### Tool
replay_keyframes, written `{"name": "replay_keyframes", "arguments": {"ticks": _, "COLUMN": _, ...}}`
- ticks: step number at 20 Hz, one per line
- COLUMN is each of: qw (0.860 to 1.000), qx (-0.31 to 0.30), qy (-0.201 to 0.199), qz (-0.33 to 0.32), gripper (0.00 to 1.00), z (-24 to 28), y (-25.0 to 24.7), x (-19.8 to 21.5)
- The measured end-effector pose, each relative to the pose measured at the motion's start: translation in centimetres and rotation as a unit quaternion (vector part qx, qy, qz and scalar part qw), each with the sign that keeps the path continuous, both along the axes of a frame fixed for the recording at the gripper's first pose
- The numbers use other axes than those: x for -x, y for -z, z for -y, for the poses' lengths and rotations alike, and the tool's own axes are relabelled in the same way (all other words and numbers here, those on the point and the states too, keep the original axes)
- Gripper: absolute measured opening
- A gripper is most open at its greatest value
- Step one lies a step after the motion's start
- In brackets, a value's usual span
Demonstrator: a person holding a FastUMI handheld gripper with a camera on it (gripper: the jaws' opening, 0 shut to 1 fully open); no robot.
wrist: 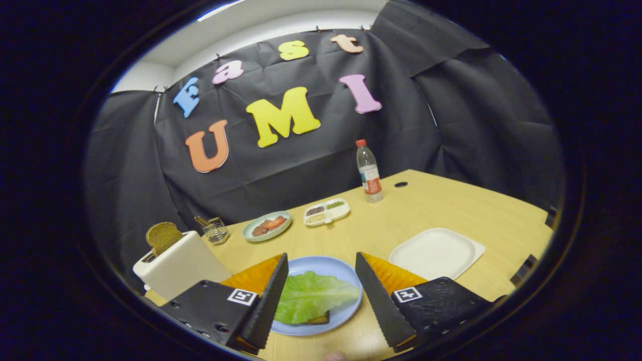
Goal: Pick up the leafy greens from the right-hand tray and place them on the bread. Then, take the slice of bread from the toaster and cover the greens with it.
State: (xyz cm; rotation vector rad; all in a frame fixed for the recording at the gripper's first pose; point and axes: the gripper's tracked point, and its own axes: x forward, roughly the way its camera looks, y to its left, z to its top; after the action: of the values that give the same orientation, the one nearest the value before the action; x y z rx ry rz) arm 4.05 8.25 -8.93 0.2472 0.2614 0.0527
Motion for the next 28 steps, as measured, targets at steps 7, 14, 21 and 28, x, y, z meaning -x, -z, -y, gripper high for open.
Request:
{"name": "replay_keyframes", "arguments": {"ticks": 7, "qw": 0.996, "qx": 0.046, "qy": -0.034, "qz": 0.069, "gripper": 0.96, "z": -8.0, "y": -8.1, "x": 1.5}}
{"name": "replay_keyframes", "arguments": {"ticks": 14, "qw": 0.993, "qx": 0.036, "qy": -0.089, "qz": 0.068, "gripper": 0.95, "z": -19.4, "y": -8.5, "x": 1.4}}
{"name": "replay_keyframes", "arguments": {"ticks": 21, "qw": 0.99, "qx": 0.063, "qy": -0.125, "qz": 0.011, "gripper": 0.95, "z": -28.6, "y": -4.3, "x": 0.1}}
{"name": "replay_keyframes", "arguments": {"ticks": 28, "qw": 0.989, "qx": 0.099, "qy": -0.107, "qz": -0.02, "gripper": 0.63, "z": -30.3, "y": -1.3, "x": -2.1}}
